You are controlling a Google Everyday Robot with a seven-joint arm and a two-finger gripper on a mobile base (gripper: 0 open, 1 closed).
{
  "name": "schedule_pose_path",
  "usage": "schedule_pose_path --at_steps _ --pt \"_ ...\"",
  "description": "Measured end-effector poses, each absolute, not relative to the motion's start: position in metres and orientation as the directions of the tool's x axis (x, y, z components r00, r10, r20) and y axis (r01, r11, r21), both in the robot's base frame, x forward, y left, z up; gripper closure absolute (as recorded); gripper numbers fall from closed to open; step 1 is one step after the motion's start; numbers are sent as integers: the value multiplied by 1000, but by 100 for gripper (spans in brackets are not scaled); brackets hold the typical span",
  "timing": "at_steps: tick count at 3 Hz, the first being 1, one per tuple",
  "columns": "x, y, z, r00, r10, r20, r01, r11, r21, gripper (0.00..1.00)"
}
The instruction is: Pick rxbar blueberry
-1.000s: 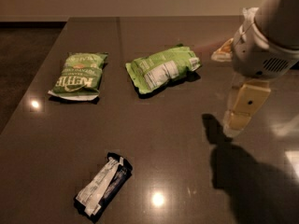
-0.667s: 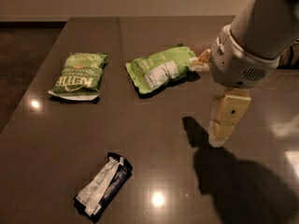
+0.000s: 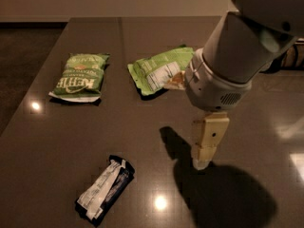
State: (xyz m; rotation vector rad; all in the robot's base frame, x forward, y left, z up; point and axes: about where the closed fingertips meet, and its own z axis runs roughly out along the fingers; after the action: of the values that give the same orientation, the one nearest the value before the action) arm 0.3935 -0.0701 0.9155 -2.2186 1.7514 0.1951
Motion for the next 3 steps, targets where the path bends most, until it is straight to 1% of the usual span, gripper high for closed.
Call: schedule_pose_path --at_steps 2,3 --pt "393 -64 912 259 -924 -280 -964 -228 -139 0" --pt "383 -41 900 307 -902 -303 -952 -291 -100 0"
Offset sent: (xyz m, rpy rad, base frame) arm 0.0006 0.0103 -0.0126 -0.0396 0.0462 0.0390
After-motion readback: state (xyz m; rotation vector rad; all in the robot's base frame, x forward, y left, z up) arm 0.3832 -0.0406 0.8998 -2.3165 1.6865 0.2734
